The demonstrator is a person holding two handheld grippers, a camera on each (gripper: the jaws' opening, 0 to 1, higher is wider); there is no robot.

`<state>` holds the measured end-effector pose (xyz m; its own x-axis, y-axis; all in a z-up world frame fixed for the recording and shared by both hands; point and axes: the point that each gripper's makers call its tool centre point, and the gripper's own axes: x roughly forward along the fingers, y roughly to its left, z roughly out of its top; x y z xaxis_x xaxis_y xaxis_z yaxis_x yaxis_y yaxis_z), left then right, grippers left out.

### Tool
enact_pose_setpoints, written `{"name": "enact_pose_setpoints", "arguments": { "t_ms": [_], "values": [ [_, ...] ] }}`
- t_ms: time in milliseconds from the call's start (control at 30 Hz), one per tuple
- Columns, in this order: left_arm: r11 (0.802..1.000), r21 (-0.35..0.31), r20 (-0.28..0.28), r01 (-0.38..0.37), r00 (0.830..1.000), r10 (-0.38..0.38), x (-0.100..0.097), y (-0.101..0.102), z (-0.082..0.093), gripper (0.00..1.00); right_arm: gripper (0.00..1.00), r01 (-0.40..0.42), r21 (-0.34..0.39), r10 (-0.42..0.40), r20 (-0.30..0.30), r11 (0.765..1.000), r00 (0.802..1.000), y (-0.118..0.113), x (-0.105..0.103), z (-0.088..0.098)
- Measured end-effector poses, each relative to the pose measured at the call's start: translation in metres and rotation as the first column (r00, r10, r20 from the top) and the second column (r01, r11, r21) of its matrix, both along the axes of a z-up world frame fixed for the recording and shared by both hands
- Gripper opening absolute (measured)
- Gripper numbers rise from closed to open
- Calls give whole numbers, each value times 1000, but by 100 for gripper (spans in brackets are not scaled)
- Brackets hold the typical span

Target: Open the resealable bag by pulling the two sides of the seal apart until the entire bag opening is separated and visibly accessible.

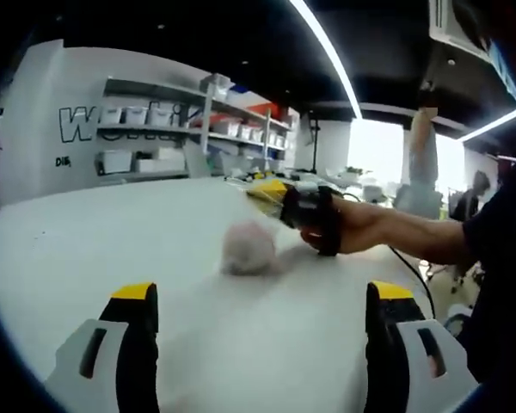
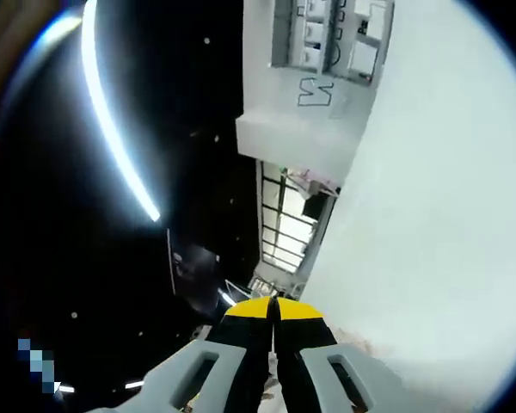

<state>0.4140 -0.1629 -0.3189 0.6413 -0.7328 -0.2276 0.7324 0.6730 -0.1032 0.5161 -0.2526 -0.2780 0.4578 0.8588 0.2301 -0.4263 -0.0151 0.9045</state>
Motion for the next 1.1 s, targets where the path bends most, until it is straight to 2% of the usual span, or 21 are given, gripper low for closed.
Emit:
{"name": "enact_pose_setpoints", "arguments": {
  "t_ms": [833, 1100],
  "values": [
    [1000, -8, -2, -7, 1000, 7, -1, 4, 1, 100, 0, 48, 3, -48, 2, 999, 999, 7, 55, 19],
    [1000, -11, 5, -11, 1000, 11, -2, 7, 3, 100, 0, 87, -13, -87, 9, 996, 996, 0, 86, 26]
  ]
}}
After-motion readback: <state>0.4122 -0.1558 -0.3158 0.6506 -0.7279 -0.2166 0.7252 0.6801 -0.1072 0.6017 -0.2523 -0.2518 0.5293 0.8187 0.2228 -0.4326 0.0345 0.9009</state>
